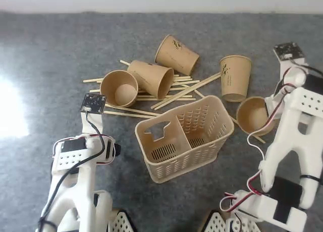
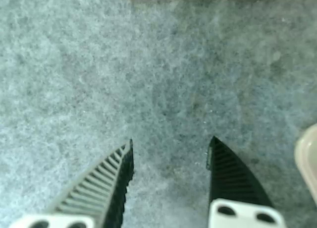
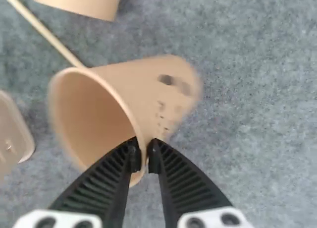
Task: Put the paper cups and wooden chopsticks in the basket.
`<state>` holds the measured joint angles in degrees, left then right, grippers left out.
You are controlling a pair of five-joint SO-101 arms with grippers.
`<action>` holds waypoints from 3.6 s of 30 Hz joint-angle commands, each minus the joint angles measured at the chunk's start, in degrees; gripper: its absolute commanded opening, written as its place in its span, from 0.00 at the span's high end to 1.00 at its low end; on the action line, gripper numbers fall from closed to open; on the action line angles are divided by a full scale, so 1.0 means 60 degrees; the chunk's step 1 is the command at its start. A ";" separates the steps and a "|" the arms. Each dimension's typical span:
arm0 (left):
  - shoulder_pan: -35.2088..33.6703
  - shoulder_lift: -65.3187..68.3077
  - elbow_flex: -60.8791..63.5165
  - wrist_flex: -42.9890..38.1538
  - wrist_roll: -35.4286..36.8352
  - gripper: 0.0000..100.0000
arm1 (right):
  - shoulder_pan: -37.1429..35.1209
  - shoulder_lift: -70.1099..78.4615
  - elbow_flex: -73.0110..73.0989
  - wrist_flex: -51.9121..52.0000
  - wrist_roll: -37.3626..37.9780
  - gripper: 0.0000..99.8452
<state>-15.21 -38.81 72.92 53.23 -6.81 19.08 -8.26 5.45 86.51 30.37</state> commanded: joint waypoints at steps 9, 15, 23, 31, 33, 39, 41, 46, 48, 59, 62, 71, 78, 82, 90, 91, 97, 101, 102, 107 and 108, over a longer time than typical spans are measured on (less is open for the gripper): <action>0.0029 -0.0220 -0.0037 -0.0161 -0.0029 0.77 | 0.0095 -0.0447 -0.3971 0.2762 -0.0337 0.99; 0.0029 -0.0220 -0.0037 -0.0161 -0.0029 0.77 | 0.0183 -0.1282 -0.4264 0.2762 -0.0322 0.99; 0.0029 -0.0220 -0.0037 -0.0161 -0.0029 0.77 | -0.1106 -0.2630 -0.4264 0.2791 -0.0879 0.99; 0.0029 -0.0220 -0.0037 -0.0161 -0.0029 0.77 | -0.3802 -0.4637 -0.4322 0.2586 -0.1055 0.99; 0.0029 -0.0220 -0.0037 -0.0161 -0.0029 0.77 | -0.4037 -0.5048 -0.4425 0.2454 -0.1363 0.99; 0.0029 -0.0220 -0.0037 -0.0176 -0.0029 0.77 | -0.4960 -0.5912 -0.4967 0.2777 -0.2007 0.99; 0.0029 -0.0220 -0.0037 -0.0176 -0.0029 0.77 | -0.5473 -0.6337 -0.4864 0.2777 -0.2344 0.99; 0.0029 -0.0220 -0.0037 -0.0176 -0.0029 0.77 | -0.7407 -0.7363 -0.4278 0.2791 -0.3429 0.99; 0.0044 -0.0220 -0.0037 -0.0176 -0.0029 0.77 | -0.7465 -0.7700 -0.3516 0.2791 -0.3590 0.99; 0.0366 -0.0601 -0.2557 0.1245 -0.0029 0.77 | -0.9297 -0.9136 -0.1377 0.2747 -0.3634 0.99; 0.0249 -0.1495 -0.4886 0.3062 -0.0029 0.77 | -0.9326 -0.9136 -0.1348 0.2747 -0.3634 0.99; 0.2784 -0.3722 -0.8769 0.6359 -0.0015 0.77 | -1.0293 -0.8886 -0.0322 0.2747 -0.4674 0.99; 0.3692 -0.3824 -0.9692 0.6652 0.1070 0.77 | -1.0264 -0.8300 -0.0044 0.2703 -0.4659 0.99; 0.4396 -0.3824 -1.0791 0.7341 0.1070 0.77 | -1.0264 -0.8227 0.0029 0.2645 -0.4645 0.99; 0.6315 -0.4044 -1.1480 0.7897 0.1538 0.77 | -1.0264 -0.8212 0.0264 0.1971 -0.4645 0.99; 0.6491 -0.4044 -1.1289 0.7897 0.1612 0.77 | -1.0264 -0.8212 0.0425 0.1868 -0.4645 0.99; 0.6579 -0.4088 -0.9824 0.7399 0.1582 0.77 | -1.0264 -0.8212 0.0938 0.1604 -0.4645 0.99; 0.6608 -0.4088 -0.8930 0.6842 0.1582 0.77 | -1.0264 -0.8212 0.0938 0.1487 -0.4645 0.99; 0.6564 -0.4088 -0.8725 0.6667 0.1582 0.77 | -1.0264 -0.8212 0.0938 0.1487 -0.4645 0.99; 0.6564 -0.4103 -0.8066 0.5993 0.1201 0.77 | -1.0264 -0.8212 0.0923 0.1487 -0.4630 0.99; 0.6549 -0.4103 -0.8051 0.5919 0.1084 0.77 | -1.0264 -0.8212 0.0923 0.1487 -0.4630 0.99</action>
<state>24.35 -62.99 24.13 92.26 2.07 -41.93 -59.43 11.16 96.53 3.12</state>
